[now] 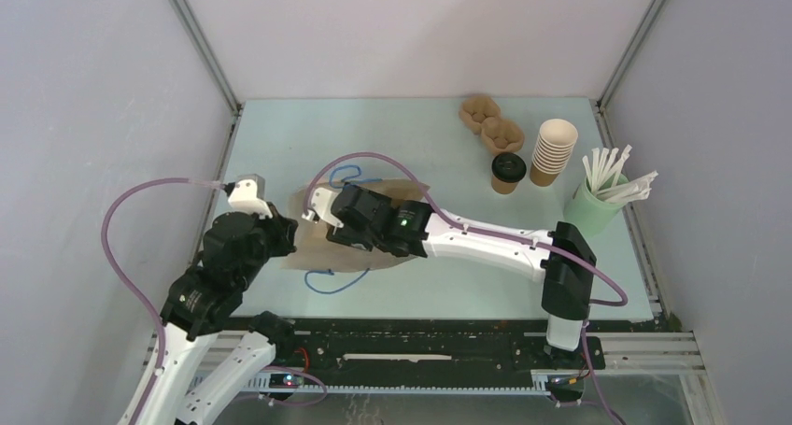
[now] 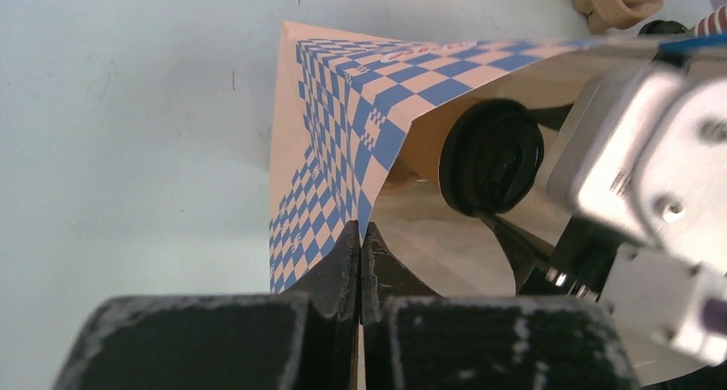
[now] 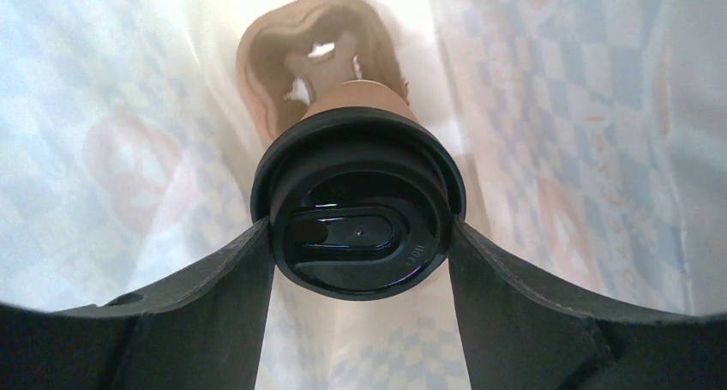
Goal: Pack the takeout coffee
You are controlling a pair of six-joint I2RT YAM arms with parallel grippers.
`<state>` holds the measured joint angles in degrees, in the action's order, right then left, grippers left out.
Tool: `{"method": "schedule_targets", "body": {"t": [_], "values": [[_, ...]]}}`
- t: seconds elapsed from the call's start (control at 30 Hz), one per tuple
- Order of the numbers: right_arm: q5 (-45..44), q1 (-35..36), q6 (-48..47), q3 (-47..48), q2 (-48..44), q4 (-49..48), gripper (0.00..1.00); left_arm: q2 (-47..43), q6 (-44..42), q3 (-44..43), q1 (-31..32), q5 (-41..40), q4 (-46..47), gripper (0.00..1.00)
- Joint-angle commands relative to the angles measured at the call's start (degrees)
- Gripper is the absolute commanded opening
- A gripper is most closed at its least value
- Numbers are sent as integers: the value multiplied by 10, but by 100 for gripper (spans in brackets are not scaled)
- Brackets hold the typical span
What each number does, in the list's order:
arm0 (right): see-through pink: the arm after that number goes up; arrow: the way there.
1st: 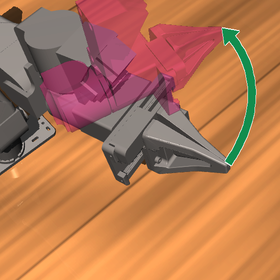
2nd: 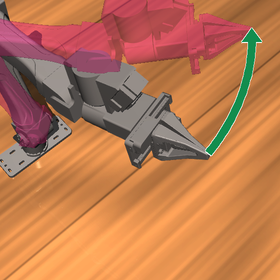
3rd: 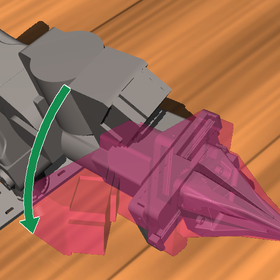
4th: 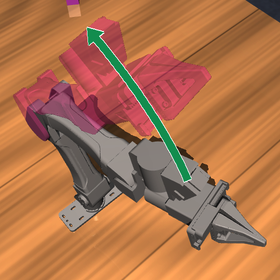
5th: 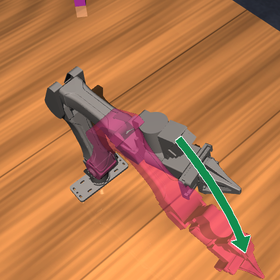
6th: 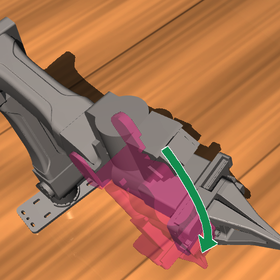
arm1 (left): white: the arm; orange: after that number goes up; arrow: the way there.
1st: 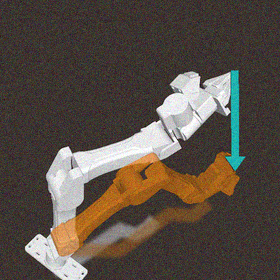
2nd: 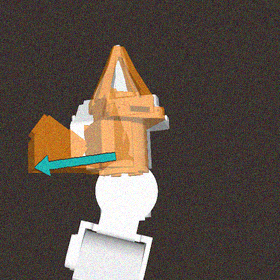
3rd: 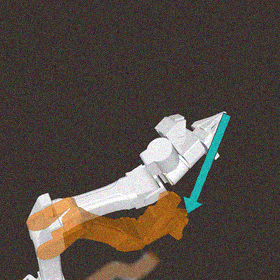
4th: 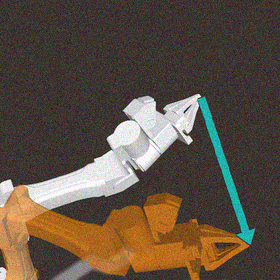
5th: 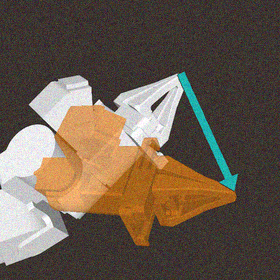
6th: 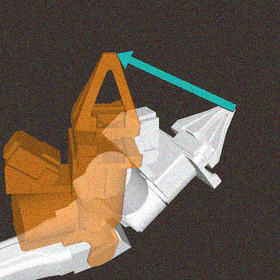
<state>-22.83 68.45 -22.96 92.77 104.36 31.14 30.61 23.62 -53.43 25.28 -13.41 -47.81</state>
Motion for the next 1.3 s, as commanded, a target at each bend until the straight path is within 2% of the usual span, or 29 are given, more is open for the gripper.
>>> {"method": "schedule_targets", "body": {"t": [0.0,0.33,0.7,0.9,1.27], "values": [[-8,-9,14,49,13,7,16,-19,-1,22,2,-5,1,0],[-49,-14,1,21,-5,72,14,-28,-11,29,2,2,2,0],[-48,-20,-7,6,-20,123,12,-17,-35,22,2,3,6,0],[-70,-21,6,6,-22,134,10,-15,-40,14,2,-1,-3,0],[-50,-40,1,-9,-25,108,8,-3,-46,9,2,-1,-2,0]]}}
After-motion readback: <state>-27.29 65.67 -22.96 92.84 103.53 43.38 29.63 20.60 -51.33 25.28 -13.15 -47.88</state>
